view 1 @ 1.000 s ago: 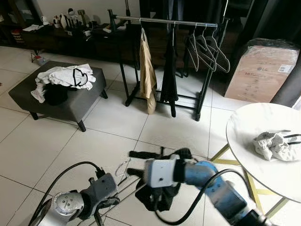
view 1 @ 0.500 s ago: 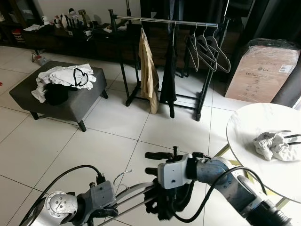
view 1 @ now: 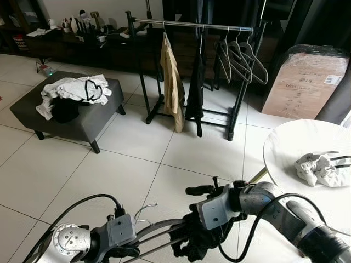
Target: Hang hanger
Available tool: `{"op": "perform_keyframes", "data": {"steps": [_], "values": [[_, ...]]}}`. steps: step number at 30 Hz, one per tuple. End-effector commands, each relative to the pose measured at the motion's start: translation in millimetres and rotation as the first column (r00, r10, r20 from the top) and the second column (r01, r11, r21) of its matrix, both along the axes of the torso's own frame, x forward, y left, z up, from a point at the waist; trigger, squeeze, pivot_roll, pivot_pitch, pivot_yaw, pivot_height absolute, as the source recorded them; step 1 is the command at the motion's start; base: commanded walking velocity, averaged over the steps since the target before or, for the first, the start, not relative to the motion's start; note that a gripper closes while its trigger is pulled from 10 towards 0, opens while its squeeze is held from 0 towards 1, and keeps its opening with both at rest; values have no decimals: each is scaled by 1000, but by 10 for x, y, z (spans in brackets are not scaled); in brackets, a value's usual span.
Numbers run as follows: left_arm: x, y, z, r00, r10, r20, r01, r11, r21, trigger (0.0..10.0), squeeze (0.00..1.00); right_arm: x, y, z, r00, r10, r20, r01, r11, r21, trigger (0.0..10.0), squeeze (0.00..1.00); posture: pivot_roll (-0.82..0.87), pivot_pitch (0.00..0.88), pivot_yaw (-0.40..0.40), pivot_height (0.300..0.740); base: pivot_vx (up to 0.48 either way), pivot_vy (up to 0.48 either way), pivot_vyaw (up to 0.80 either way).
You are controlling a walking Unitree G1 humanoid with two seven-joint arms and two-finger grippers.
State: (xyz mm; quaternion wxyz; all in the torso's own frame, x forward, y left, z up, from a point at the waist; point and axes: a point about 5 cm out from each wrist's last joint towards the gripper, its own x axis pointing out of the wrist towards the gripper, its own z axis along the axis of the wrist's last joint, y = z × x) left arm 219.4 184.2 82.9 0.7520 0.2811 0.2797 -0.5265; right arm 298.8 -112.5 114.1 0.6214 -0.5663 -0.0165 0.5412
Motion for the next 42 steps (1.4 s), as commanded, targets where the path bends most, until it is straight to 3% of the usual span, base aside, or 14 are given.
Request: {"op": "perform_keyframes", "data": {"steps": [1, 5, 6, 7, 9, 12, 16, 17, 18, 25, 35, 38, 41, 42], "values": [[-31, -17, 15, 1000, -25, -3, 25, 1000, 5, 10000, 0, -21, 3, -35, 1000, 26, -13, -26, 999, -30, 10000, 0, -31, 135, 12, 740, 0, 0, 0], [-38, -17, 12, 1000, -21, -4, 21, 1000, 7, 10000, 0, -16, 39, 82, 998, 12, -62, -4, 993, 121, 10000, 0, -31, 133, 11, 740, 0, 0, 0], [-40, -18, 9, 1000, -19, -4, 19, 1000, 7, 10000, 0, -5, 111, 194, 996, 1, -85, 21, 966, 256, 10000, 0, -31, 133, 10, 740, 0, 0, 0], [-40, -18, 8, 1000, -19, -4, 19, 1000, 7, 10000, 0, -3, 126, 217, 996, 0, -91, 26, 958, 284, 10000, 0, -31, 133, 10, 740, 0, 0, 0], [-45, -25, -3, 1000, -13, -6, 13, 1000, 3, 10000, 0, 8, 225, 451, 991, 5, -131, 58, 878, 474, 10000, 0, -34, 131, 10, 740, 0, 0, 0], [-48, -29, -10, 1000, -8, -7, 8, 1000, 1, 10000, 0, 31, 213, 556, 993, 4, -119, 58, 855, 516, 10000, 0, -34, 130, 10, 740, 0, 0, 0], [-40, 13, -17, 1000, 1, -4, -1, 1000, 14, 10000, 0, 77, -21, 529, 992, -28, -124, 76, 913, 400, 10000, 0, -36, 122, 9, 740, 0, 0, 0], [-28, 38, -13, 1000, 6, 1, -6, 1000, 22, 10000, 0, 78, -143, 486, 992, -39, -119, 74, 947, 313, 10000, 647, -37, 122, 8, 740, 0, 0, 0], [-24, 47, -9, 1000, 8, 3, -8, 1000, 25, 10000, 0, 80, -239, 444, 993, -53, -108, 77, 969, 234, 10000, 1000, -38, 119, 7, 740, 0, 0, 0], [-33, 43, -1, 1000, 5, 4, -6, 1000, 22, 10000, 0, 70, -494, 225, 994, -90, -70, 89, 996, -13, 10000, 1000, -37, 113, 6, 740, 0, 0, 0], [-39, 49, -1, 1000, 3, 3, -3, 1000, 27, 10000, 0, -120, -580, 76, 966, -42, -254, 16, 995, -103, 10000, 1000, -34, 111, 10, 740, 0, 0, 0], [-43, 49, -5, 1000, 3, 2, -3, 1000, 28, 10000, 0, -121, -591, 114, 964, -42, -262, 25, 997, -67, 10000, 1000, -36, 111, 10, 740, 0, 0, 0], [-35, 47, -19, 1000, 17, 9, -17, 1000, 27, 10000, 0, -17, -469, 334, 980, -51, -192, 85, 982, 169, 10000, 1000, -40, 112, 10, 740, 0, 0, 0], [-29, 49, -25, 1000, 27, 13, -27, 999, 29, 10000, 0, 5, -427, 404, 984, -50, -172, 90, 969, 232, 10000, 937, -41, 113, 10, 740, 0, 0, 0]]}}
